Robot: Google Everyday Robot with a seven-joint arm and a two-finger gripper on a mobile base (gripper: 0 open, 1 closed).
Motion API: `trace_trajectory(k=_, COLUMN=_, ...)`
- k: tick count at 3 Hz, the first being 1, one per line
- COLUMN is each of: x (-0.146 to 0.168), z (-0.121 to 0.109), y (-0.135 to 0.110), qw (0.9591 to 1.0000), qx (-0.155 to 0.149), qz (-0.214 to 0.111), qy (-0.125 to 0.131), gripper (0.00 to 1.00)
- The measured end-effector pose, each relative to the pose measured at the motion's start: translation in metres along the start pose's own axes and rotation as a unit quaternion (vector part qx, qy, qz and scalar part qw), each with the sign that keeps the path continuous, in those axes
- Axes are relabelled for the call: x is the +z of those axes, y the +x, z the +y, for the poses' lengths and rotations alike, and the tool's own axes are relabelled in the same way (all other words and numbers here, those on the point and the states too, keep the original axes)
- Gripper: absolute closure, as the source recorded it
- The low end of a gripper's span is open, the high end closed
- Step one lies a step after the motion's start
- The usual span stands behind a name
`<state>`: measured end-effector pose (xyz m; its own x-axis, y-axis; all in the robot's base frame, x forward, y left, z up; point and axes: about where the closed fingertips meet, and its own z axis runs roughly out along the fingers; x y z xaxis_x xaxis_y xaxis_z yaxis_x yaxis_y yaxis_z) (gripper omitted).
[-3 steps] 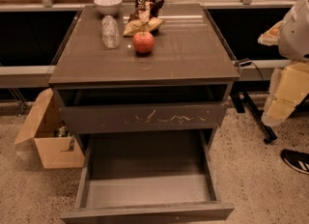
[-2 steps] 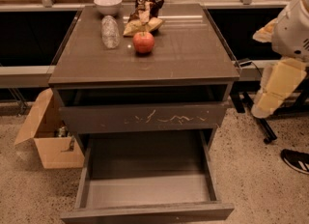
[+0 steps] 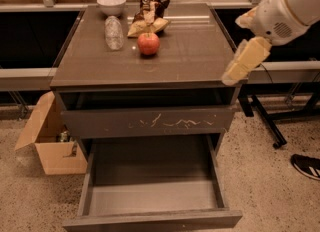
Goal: Place apple into middle drawer
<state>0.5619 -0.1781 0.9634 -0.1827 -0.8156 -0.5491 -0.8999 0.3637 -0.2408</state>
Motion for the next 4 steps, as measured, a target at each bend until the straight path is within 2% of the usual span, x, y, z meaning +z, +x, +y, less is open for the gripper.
trace_trajectory(k=1, x=0.051, z=-0.017, y=-0.033, qw=0.9956, qx=0.021, qz=-0.087, qy=-0.027, gripper=0.0)
trace_trajectory(k=2, x=0.051, z=-0.017, y=-0.033, qw=0.9956, qx=0.021, qz=-0.087, qy=-0.027, gripper=0.0)
trace_trajectory(k=3, x=0.099, z=-0.048, y=-0.054, qw=0.9908, qx=0.029, qz=-0.131, qy=-0.022, gripper=0.0)
trace_trajectory(k=4, x=0.134, z=-0.071, y=-0.073, qw=0.9874, qx=0.033, qz=-0.155, qy=-0.01, gripper=0.0)
